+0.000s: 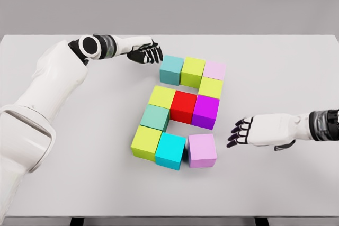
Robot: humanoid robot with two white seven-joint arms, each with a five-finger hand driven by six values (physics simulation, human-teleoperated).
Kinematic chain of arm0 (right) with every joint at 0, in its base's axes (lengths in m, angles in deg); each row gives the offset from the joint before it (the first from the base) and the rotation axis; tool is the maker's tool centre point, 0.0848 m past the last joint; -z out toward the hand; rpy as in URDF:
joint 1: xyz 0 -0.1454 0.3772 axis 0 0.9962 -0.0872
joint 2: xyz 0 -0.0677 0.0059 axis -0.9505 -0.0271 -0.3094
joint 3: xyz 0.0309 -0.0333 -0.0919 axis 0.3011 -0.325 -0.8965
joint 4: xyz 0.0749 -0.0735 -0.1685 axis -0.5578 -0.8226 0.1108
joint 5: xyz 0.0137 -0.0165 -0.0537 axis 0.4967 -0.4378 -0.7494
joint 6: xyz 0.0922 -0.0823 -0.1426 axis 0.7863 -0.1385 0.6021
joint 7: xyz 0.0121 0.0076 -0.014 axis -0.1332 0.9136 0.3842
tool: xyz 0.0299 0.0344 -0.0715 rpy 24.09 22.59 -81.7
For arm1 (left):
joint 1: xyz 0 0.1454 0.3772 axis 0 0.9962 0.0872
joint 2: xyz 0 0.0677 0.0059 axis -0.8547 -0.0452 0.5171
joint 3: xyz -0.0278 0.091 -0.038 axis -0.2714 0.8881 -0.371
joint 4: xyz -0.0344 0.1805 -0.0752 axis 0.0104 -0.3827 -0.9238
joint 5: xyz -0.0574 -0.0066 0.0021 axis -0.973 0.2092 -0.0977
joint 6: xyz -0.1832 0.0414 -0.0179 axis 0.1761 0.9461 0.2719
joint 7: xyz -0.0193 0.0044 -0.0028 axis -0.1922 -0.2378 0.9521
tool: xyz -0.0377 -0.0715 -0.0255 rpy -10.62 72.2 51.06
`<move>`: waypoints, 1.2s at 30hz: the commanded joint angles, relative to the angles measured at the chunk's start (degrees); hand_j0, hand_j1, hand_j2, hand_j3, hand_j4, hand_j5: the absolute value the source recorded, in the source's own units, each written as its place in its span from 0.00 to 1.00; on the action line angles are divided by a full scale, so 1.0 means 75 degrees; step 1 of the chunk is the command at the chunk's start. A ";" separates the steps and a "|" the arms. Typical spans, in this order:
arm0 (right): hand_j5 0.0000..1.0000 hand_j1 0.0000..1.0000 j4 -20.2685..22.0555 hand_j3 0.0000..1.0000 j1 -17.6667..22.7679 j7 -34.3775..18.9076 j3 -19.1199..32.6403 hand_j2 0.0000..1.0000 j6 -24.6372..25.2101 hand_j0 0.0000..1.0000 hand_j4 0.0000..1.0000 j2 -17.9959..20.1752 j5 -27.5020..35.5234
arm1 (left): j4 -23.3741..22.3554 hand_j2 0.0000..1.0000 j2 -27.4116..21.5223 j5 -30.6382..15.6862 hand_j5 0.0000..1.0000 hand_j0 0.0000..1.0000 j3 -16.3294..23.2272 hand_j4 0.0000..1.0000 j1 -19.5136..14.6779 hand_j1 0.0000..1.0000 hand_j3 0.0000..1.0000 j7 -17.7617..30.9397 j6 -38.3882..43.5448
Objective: Assemble the squares on the desktop into the number 2
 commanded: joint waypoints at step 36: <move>1.00 1.00 0.0004 1.00 -0.0387 0.0002 0.0287 1.00 0.0018 1.00 1.00 0.0033 0.0450 | 0.0793 1.00 -0.1105 -0.0451 1.00 1.00 -0.1098 1.00 -0.0305 1.00 1.00 -0.0002 -0.0459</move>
